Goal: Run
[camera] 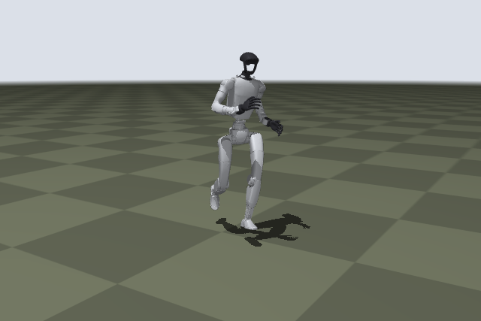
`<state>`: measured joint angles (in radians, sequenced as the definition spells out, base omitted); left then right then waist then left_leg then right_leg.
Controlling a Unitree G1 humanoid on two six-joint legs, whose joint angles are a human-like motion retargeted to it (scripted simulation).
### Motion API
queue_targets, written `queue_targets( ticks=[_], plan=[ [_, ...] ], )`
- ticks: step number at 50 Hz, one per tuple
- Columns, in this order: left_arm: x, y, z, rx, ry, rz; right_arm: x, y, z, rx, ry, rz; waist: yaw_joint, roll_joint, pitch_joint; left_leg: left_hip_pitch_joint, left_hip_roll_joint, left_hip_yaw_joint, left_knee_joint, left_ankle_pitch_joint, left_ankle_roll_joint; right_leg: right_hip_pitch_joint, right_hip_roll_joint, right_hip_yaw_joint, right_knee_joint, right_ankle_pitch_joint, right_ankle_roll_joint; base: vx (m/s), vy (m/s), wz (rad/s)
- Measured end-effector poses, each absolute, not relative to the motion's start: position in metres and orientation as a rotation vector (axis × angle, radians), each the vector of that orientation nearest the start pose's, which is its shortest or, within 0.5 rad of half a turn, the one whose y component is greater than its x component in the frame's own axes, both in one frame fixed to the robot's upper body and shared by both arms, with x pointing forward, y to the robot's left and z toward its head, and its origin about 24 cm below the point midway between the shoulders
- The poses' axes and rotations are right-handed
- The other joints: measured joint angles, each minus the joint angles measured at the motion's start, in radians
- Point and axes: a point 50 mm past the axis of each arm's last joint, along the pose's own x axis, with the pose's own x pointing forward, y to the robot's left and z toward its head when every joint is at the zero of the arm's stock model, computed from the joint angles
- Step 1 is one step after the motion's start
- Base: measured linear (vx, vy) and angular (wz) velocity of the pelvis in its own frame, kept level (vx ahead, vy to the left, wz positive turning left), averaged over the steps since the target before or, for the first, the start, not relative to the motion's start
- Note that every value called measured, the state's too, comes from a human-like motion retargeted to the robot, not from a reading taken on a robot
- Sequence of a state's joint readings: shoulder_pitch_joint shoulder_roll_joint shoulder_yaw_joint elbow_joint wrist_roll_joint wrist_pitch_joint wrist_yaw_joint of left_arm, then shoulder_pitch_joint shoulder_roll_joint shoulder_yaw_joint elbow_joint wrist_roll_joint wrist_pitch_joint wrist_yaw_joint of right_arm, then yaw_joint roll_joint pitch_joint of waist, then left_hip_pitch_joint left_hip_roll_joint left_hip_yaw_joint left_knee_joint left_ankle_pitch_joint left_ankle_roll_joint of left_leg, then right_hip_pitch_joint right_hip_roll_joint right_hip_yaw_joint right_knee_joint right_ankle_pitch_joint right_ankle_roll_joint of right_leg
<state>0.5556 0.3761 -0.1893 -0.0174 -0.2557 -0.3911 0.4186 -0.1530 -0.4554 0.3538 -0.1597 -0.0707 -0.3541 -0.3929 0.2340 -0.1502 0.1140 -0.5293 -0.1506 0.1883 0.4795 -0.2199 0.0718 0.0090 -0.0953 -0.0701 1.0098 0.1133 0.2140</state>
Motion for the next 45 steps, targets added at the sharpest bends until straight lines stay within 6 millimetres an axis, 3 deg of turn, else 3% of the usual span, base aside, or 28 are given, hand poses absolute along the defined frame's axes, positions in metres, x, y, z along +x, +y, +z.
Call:
queue_targets(
  ticks=[2, 4, 7, 8, 10, 13, 15, 18, 20, 22, 25, 28, 30, 32, 35, 37, 39, 40, 42, 43, 45],
  plan=[
    [0.141, 0.211, -0.007, 0.113, 0.100, 0.327, 0.247, -0.138, 0.098, -0.357, -0.495, 0.109, -0.056, -0.019, 0.026, -0.002, -0.034, -0.020, 0.204, -0.113, 0.070, -0.082, -0.067, -0.012, 0.277, -0.078, -0.055, 0.00, 0.00, 0.00],
    [0.184, 0.198, 0.012, 0.144, -0.044, 0.295, 0.240, -0.149, 0.054, -0.419, -0.287, 0.089, -0.128, -0.027, 0.050, 0.024, -0.062, -0.050, 0.358, -0.258, 0.133, -0.227, -0.114, -0.003, 0.509, -0.191, -0.115, -0.03, 0.02, 0.08],
    [0.249, 0.169, 0.079, 0.091, -0.370, 0.258, 0.210, -0.173, -0.007, -0.496, 0.009, 0.079, -0.250, 0.014, 0.056, 0.177, -0.066, -0.120, 0.358, -0.368, 0.142, -0.499, -0.109, 0.000, 0.611, -0.330, -0.177, -0.04, 0.02, 0.12],
    [0.260, 0.161, 0.108, 0.038, -0.488, 0.239, 0.197, -0.182, -0.018, -0.501, 0.079, 0.085, -0.291, 0.039, 0.055, 0.257, -0.056, -0.143, 0.305, -0.357, 0.119, -0.570, -0.096, -0.016, 0.550, -0.347, -0.183, 0.00, 0.00, 0.00],
    [0.263, 0.146, 0.157, -0.075, -0.695, 0.173, 0.169, -0.199, -0.031, -0.477, 0.188, 0.096, -0.365, 0.087, 0.052, 0.422, -0.020, -0.179, 0.187, -0.266, 0.044, -0.646, -0.063, -0.071, 0.313, -0.350, -0.177, 0.00, 0.00, 0.00],
    [0.242, 0.129, 0.189, -0.172, -0.875, 0.026, 0.131, -0.213, -0.038, -0.399, 0.300, 0.091, -0.425, 0.144, 0.024, 0.577, 0.061, -0.201, 0.137, -0.003, -0.095, -0.609, 0.050, -0.119, -0.266, -0.234, -0.108, 0.02, -0.06, -0.18],
    [0.229, 0.122, 0.189, -0.188, -0.895, -0.065, 0.118, -0.216, -0.037, -0.350, 0.331, 0.071, -0.416, 0.173, 0.006, 0.585, 0.115, -0.185, 0.266, 0.137, -0.149, -0.548, 0.126, -0.120, -0.560, -0.140, -0.074, -0.01, -0.05, -0.50],
    [0.226, 0.122, 0.155, -0.148, -0.716, -0.108, 0.132, -0.210, -0.026, -0.311, 0.261, 0.050, -0.355, 0.176, 0.018, 0.512, 0.174, -0.145, 0.636, 0.157, -0.123, -0.484, 0.158, -0.115, -0.479, -0.217, -0.138, -0.01, -0.05, -0.65],
    [0.228, 0.130, 0.109, -0.051, -0.485, -0.076, 0.161, -0.203, -0.011, -0.327, 0.150, 0.048, -0.296, 0.172, 0.048, 0.415, 0.220, -0.125, 0.901, 0.076, -0.065, -0.452, 0.168, -0.106, -0.289, -0.379, -0.219, -0.02, -0.05, -0.87],
    [0.224, 0.150, 0.050, 0.085, -0.210, 0.003, 0.209, -0.192, 0.016, -0.366, -0.023, 0.030, -0.233, 0.152, 0.079, 0.260, 0.243, -0.109, 1.085, -0.046, 0.006, -0.412, 0.161, -0.079, -0.150, -0.544, -0.271, -0.03, -0.05, -1.08],
    [0.183, 0.186, -0.016, 0.203, 0.112, 0.124, 0.258, -0.177, 0.080, -0.361, -0.338, -0.050, -0.119, 0.123, 0.087, 0.027, 0.235, -0.073, 1.064, -0.148, 0.074, -0.270, 0.150, -0.016, -0.166, -0.609, -0.250, -0.01, -0.01, -1.06],
    [0.133, 0.218, -0.031, 0.213, 0.237, 0.217, 0.263, -0.165, 0.133, -0.263, -0.581, -0.087, -0.013, 0.073, 0.064, -0.073, 0.180, -0.012, 0.656, -0.128, 0.048, -0.082, 0.119, 0.048, -0.318, -0.408, -0.124, 0.02, 0.03, -0.56],
    [0.105, 0.231, -0.034, 0.202, 0.291, 0.272, 0.256, -0.158, 0.148, -0.224, -0.671, -0.058, 0.031, 0.041, 0.031, -0.064, 0.112, 0.014, 0.270, -0.065, 0.003, 0.006, 0.085, 0.068, -0.374, -0.201, -0.020, 0.02, 0.05, -0.27],
    [0.087, 0.237, -0.036, 0.175, 0.327, 0.346, 0.250, -0.153, 0.151, -0.213, -0.702, -0.025, 0.029, 0.021, 0.005, -0.017, 0.046, 0.014, -0.013, -0.024, -0.020, 0.026, 0.057, 0.064, -0.286, -0.060, 0.037, -0.01, 0.05, -0.21],
    [0.082, 0.235, -0.036, 0.184, 0.325, 0.407, 0.245, -0.149, 0.133, -0.236, -0.634, 0.002, -0.015, -0.001, 0.000, 0.014, -0.014, -0.008, 0.043, -0.076, 0.035, -0.030, -0.003, 0.032, 0.061, -0.005, 0.028, 0.00, 0.02, -0.04],
    [0.108, 0.230, -0.033, 0.220, 0.254, 0.403, 0.244, -0.153, 0.096, -0.297, -0.465, -0.006, -0.064, -0.021, 0.024, 0.030, -0.046, -0.025, 0.226, -0.193, 0.108, -0.146, -0.077, 0.018, 0.358, -0.083, -0.039, -0.03, 0.06, -0.07],
    [0.159, 0.219, -0.018, 0.242, 0.112, 0.391, 0.238, -0.161, 0.046, -0.378, -0.233, -0.012, -0.129, -0.026, 0.043, 0.081, -0.067, -0.057, 0.330, -0.320, 0.158, -0.328, -0.117, 0.023, 0.568, -0.210, -0.108, -0.02, 0.03, 0.00],
    [0.185, 0.212, -0.005, 0.235, 0.024, 0.384, 0.228, -0.167, 0.018, -0.415, -0.105, -0.007, -0.166, -0.019, 0.048, 0.131, -0.074, -0.081, 0.342, -0.366, 0.169, -0.423, -0.123, 0.024, 0.631, -0.272, -0.137, 0.00, 0.00, 0.00],
    [0.230, 0.197, 0.044, 0.150, -0.210, 0.364, 0.199, -0.183, -0.023, -0.466, 0.107, 0.020, -0.239, 0.020, 0.053, 0.290, -0.067, -0.134, 0.261, -0.363, 0.135, -0.575, -0.105, -0.005, 0.562, -0.326, -0.162, 0.00, -0.01, 0.10],
    [0.243, 0.190, 0.072, 0.094, -0.335, 0.345, 0.182, -0.192, -0.037, -0.475, 0.189, 0.035, -0.275, 0.041, 0.056, 0.377, -0.055, -0.159, 0.203, -0.325, 0.100, -0.620, -0.092, -0.032, 0.463, -0.332, -0.163, 0.01, -0.03, 0.26],
    [0.249, 0.176, 0.122, -0.016, -0.566, 0.276, 0.146, -0.208, -0.052, -0.460, 0.321, 0.058, -0.339, 0.085, 0.049, 0.530, -0.014, -0.202, 0.106, -0.180, 0.005, -0.652, -0.048, -0.090, 0.168, -0.304, -0.143, 0.02, -0.06, 0.32]
  ],
)
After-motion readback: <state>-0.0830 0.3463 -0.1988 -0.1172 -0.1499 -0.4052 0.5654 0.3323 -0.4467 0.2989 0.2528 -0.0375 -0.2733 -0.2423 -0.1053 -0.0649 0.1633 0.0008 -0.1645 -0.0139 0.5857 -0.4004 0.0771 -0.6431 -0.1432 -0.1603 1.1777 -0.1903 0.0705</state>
